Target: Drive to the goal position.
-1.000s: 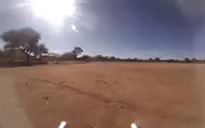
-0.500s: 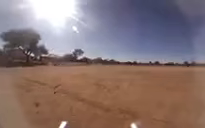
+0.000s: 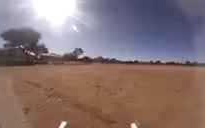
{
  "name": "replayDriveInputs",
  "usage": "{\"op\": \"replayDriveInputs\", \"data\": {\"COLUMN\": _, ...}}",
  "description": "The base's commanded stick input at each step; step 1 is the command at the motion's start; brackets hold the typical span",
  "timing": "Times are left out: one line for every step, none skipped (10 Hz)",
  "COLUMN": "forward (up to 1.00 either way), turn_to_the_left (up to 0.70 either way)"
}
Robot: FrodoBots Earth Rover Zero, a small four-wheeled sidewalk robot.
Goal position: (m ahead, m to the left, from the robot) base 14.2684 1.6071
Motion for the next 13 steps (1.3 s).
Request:
{"op": "replayDriveInputs", "data": {"forward": 0.50, "turn_to_the_left": 0.00}}
{"op": "replayDriveInputs", "data": {"forward": 0.50, "turn_to_the_left": 0.00}}
{"op": "replayDriveInputs", "data": {"forward": 0.50, "turn_to_the_left": 0.00}}
{"op": "replayDriveInputs", "data": {"forward": 0.50, "turn_to_the_left": 0.00}}
{"op": "replayDriveInputs", "data": {"forward": 0.50, "turn_to_the_left": 0.00}}
{"op": "replayDriveInputs", "data": {"forward": 0.50, "turn_to_the_left": 0.00}}
{"op": "replayDriveInputs", "data": {"forward": 0.50, "turn_to_the_left": 0.00}}
{"op": "replayDriveInputs", "data": {"forward": 0.50, "turn_to_the_left": 0.00}}
{"op": "replayDriveInputs", "data": {"forward": 0.50, "turn_to_the_left": 0.00}}
{"op": "replayDriveInputs", "data": {"forward": 0.50, "turn_to_the_left": 0.00}}
{"op": "replayDriveInputs", "data": {"forward": 0.50, "turn_to_the_left": 0.00}}
{"op": "replayDriveInputs", "data": {"forward": 0.50, "turn_to_the_left": 0.00}}
{"op": "replayDriveInputs", "data": {"forward": 0.50, "turn_to_the_left": 0.00}}
